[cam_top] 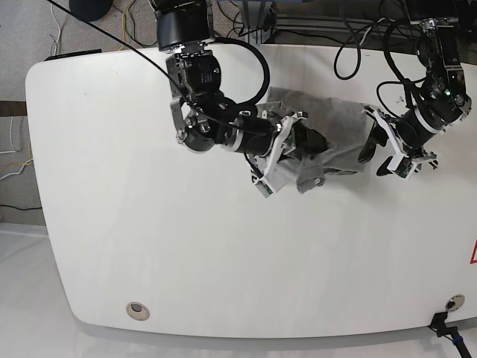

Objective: Fold the T-shirt properly
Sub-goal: 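Fold the strip end with the right gripper over onto the left gripper's fold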

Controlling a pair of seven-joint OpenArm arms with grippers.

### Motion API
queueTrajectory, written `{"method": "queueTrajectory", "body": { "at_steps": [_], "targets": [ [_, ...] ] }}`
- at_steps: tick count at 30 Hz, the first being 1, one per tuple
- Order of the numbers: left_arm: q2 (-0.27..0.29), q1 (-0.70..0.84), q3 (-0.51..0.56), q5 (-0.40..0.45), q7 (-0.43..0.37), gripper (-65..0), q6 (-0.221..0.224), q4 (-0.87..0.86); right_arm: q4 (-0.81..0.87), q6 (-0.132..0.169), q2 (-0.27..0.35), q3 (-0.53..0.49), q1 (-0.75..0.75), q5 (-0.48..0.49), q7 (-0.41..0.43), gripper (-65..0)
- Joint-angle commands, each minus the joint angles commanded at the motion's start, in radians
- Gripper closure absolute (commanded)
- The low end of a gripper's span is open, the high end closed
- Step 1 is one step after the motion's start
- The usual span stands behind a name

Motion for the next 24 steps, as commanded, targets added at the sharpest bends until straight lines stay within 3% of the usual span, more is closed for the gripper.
{"method": "queueTrajectory", "body": {
  "at_steps": [4,8,11,18,24],
  "targets": [
    [0.000,0.000,0.000,0.000,0.000,-26.4,0.000,0.000,0.000,-0.055,0.000,-0.044,0.018,0.048,0.023,-17.6],
    [0.000,0.000,0.000,0.000,0.000,-26.4,0.000,0.000,-0.002,-0.097,0.000,-0.040,0.038,0.048,0.052,-35.1],
    [0.000,0.000,0.000,0.000,0.000,-26.4,0.000,0.000,-0.002,-0.133,0.000,-0.043,0.046,0.048,0.086,-41.1],
    [0.000,0.000,0.000,0.000,0.000,-26.4,0.000,0.000,-0.002,-0.138,0.000,-0.040,0.075,0.046,0.087,-41.1],
    [0.040,0.015,0.008,0.021,-0.003,-25.6,0.000,0.000,0.008,-0.138,0.107,-0.043,0.078,0.046,0.086,-41.1]
  ]
}}
